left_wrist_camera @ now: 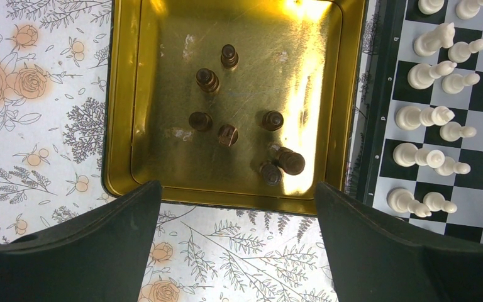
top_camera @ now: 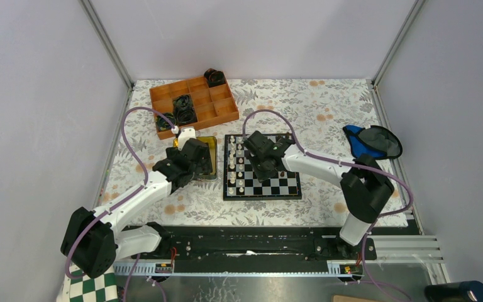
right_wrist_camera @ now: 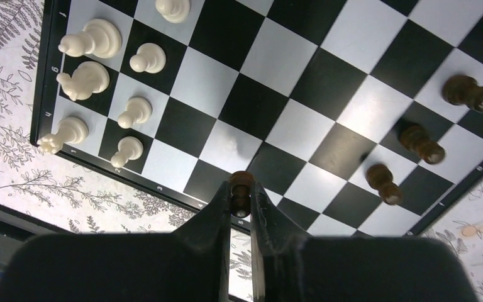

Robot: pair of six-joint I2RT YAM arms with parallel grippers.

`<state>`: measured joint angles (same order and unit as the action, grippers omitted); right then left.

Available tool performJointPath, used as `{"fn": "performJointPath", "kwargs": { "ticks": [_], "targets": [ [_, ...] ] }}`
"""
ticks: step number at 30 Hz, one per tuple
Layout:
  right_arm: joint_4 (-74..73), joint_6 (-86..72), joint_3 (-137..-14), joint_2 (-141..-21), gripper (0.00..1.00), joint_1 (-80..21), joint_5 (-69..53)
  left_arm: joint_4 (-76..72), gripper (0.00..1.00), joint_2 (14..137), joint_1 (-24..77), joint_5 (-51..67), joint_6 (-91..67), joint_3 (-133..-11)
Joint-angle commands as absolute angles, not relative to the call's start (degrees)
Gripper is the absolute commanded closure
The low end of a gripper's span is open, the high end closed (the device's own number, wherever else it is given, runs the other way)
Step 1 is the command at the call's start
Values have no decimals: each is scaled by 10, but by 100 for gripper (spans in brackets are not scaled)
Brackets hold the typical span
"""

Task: Set up the chess pieces on the board
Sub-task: Pick up the chess piece from the chessboard.

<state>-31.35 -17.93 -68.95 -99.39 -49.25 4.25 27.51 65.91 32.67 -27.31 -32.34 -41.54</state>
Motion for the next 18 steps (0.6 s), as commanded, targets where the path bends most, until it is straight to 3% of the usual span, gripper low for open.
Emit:
{"fn": "performJointPath", "kwargs": {
  "ticks": [1, 18],
  "targets": [
    [-340, -194, -681, -943, 94, -498, 94, 276, 1, 658, 333, -290, -317, -435],
    [-355, -240, -594, -882, 94, -470, 138, 276, 1, 657, 338, -288, -316, -435]
  ]
}}
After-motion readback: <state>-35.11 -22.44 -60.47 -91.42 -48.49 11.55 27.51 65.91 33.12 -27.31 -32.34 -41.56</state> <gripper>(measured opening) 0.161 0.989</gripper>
